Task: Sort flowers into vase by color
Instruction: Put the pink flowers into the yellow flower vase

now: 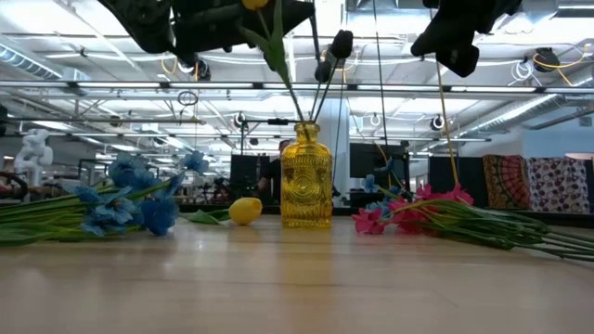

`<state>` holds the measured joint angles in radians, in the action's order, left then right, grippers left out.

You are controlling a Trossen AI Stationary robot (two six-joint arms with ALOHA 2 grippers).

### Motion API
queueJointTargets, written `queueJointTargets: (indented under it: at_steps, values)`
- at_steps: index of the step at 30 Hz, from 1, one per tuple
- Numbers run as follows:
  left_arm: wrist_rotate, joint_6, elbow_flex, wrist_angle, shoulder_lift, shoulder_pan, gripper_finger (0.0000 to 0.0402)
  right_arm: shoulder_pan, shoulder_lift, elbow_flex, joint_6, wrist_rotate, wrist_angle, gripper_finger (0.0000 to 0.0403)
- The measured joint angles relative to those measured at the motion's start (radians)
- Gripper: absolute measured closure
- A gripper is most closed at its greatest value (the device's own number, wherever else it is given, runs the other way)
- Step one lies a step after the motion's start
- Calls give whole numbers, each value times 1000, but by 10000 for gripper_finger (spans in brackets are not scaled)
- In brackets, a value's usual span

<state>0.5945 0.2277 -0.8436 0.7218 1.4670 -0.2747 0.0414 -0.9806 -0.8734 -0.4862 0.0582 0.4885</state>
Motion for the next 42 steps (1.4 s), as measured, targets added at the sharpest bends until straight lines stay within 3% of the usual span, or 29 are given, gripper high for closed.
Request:
queueJointTargets:
  at_steps: [8,16,25,29,33,38,42]
  values:
    - [77,97,-16,166,-14,-18,400,0,0,0,2,0,1,403]
    - [138,100,-26,72,-33,-130,400,0,0,0,1,0,2,403]
    - [134,-162,-26,-139,-35,-249,400,0,0,0,-17,2,2,403]
    - [69,-233,-26,-244,-35,-225,400,0,0,0,-19,14,2,403]
    - [-67,-343,-13,-297,-17,-159,400,0,0,0,-19,29,-4,403]
    - [-79,-347,-13,-268,33,-111,400,0,-1,0,-19,29,-8,403]
    - [-21,-305,-13,-222,71,-81,400,0,-1,0,-19,31,-8,403]
